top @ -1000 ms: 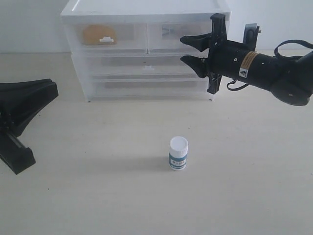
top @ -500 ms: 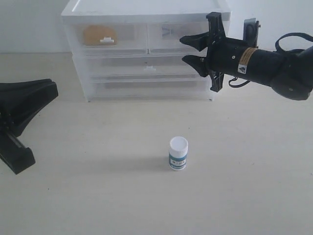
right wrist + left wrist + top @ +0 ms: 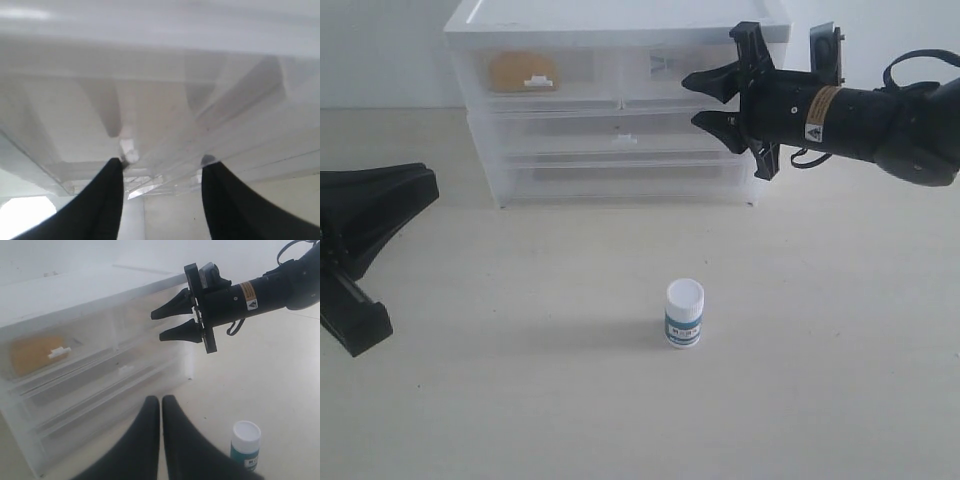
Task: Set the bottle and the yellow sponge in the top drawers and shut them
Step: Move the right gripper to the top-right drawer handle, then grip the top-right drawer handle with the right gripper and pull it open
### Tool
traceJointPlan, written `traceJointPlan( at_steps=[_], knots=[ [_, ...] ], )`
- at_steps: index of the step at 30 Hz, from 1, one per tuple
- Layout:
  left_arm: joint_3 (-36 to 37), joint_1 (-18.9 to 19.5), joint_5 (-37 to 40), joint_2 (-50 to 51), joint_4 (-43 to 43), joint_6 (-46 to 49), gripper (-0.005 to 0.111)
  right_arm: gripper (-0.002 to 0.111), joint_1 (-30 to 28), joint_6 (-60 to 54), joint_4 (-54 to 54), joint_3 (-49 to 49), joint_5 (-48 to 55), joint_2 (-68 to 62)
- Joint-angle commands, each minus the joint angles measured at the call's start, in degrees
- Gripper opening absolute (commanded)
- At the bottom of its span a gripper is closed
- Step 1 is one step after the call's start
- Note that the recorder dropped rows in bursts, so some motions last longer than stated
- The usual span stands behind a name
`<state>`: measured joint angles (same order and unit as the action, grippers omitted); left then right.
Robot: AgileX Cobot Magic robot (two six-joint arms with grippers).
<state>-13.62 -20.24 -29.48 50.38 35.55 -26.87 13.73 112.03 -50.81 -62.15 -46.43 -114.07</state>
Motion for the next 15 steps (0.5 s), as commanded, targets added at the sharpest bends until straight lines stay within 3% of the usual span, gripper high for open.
traceJointPlan(
  at_steps=[1,3,6,8,10,15],
  knots=[
    [0.25,-0.16,0.64,0.33,-0.60,0.18,0.004,0.014,0.06,-2.75,3.80,-1.96,-1.27,1.41],
    [0.25,-0.16,0.76,0.33,-0.60,0.18,0.004,0.027,0.06,-2.57,3.40,-1.96,-1.53,1.41],
    [0.25,-0.16,0.76,0.33,-0.60,0.18,0.004,0.061,0.06,0.31,2.17,-1.96,-3.52,1.41],
    [0.25,-0.16,0.76,0.33,-0.60,0.18,0.004,0.074,-0.05,0.75,2.14,-1.96,-7.51,1.41],
    [0.25,-0.16,0.76,0.33,-0.60,0.18,0.004,0.072,-0.64,1.30,2.25,-1.96,-13.45,1.51],
    [0.25,-0.16,1.19,0.33,-0.60,-0.10,0.004,0.059,-1.16,2.51,0.62,-1.96,-15.05,1.51]
  ],
)
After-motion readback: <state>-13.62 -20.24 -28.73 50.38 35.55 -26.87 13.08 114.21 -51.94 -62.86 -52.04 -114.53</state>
